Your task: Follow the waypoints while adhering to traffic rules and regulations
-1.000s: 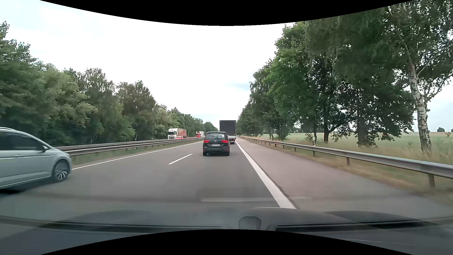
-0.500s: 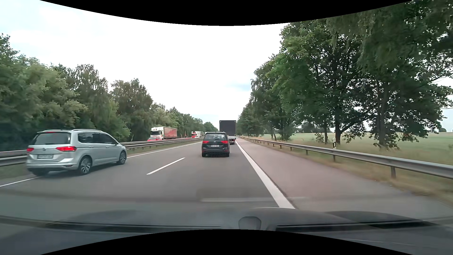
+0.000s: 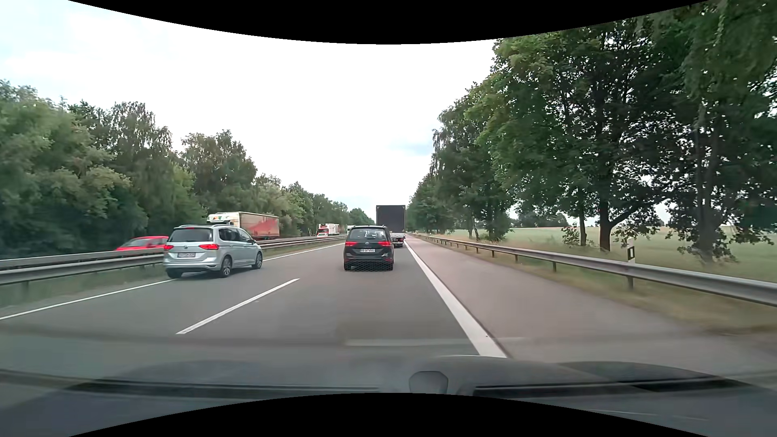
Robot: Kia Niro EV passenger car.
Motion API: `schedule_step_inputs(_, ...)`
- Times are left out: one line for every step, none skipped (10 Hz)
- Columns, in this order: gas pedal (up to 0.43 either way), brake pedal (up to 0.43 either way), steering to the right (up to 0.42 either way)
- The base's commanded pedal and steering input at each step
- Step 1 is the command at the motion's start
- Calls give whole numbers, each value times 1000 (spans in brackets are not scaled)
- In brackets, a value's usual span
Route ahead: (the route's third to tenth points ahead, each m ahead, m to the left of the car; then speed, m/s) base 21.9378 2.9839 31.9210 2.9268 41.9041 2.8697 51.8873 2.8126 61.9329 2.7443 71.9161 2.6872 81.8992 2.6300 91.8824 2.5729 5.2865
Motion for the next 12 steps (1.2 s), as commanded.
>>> schedule_step_inputs(98,0,-4)
schedule_step_inputs(98,0,-5)
schedule_step_inputs(98,0,-8)
schedule_step_inputs(98,0,-9)
schedule_step_inputs(87,0,-8)
schedule_step_inputs(79,0,-8)
schedule_step_inputs(67,0,-8)
schedule_step_inputs(67,0,-6)
schedule_step_inputs(67,0,-5)
schedule_step_inputs(67,0,-3)
schedule_step_inputs(59,0,-3)
schedule_step_inputs(59,0,-2)
